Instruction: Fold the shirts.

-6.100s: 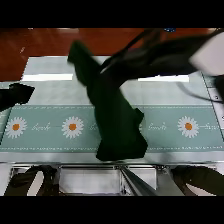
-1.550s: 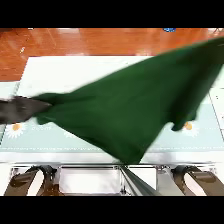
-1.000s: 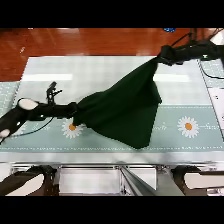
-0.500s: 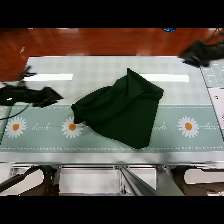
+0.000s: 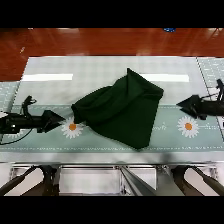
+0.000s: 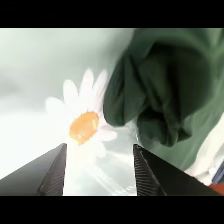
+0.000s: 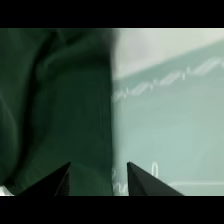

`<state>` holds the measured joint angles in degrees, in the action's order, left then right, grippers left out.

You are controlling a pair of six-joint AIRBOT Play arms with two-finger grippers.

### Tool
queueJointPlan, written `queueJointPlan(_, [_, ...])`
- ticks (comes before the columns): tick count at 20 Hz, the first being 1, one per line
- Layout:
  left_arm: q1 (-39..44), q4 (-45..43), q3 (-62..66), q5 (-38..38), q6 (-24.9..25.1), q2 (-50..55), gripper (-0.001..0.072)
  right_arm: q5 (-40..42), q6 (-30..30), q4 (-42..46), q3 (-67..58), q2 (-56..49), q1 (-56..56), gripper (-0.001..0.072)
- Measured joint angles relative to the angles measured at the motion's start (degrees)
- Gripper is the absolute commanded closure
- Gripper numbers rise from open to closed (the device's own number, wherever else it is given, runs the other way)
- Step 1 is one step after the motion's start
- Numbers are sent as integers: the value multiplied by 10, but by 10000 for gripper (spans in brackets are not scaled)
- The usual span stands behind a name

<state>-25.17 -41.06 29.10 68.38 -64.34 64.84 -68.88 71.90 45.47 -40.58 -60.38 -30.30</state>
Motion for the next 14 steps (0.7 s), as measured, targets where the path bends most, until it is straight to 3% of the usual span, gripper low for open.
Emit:
queueJointPlan(7, [129, 69, -5, -91, 8, 72, 219, -32, -25, -18, 75, 68, -4, 304])
queueJointPlan(9, [159, 75, 10, -103, 8, 98, 463, -45, -27, -16, 79, 73, -4, 304])
queueJointPlan(11, [178, 72, 27, -114, 8, 117, 658, -58, -26, -8, 82, 76, 1, 305])
queueJointPlan(14, [191, 72, 44, -118, 7, 130, 682, -79, 3, 44, 97, 77, 35, 304])
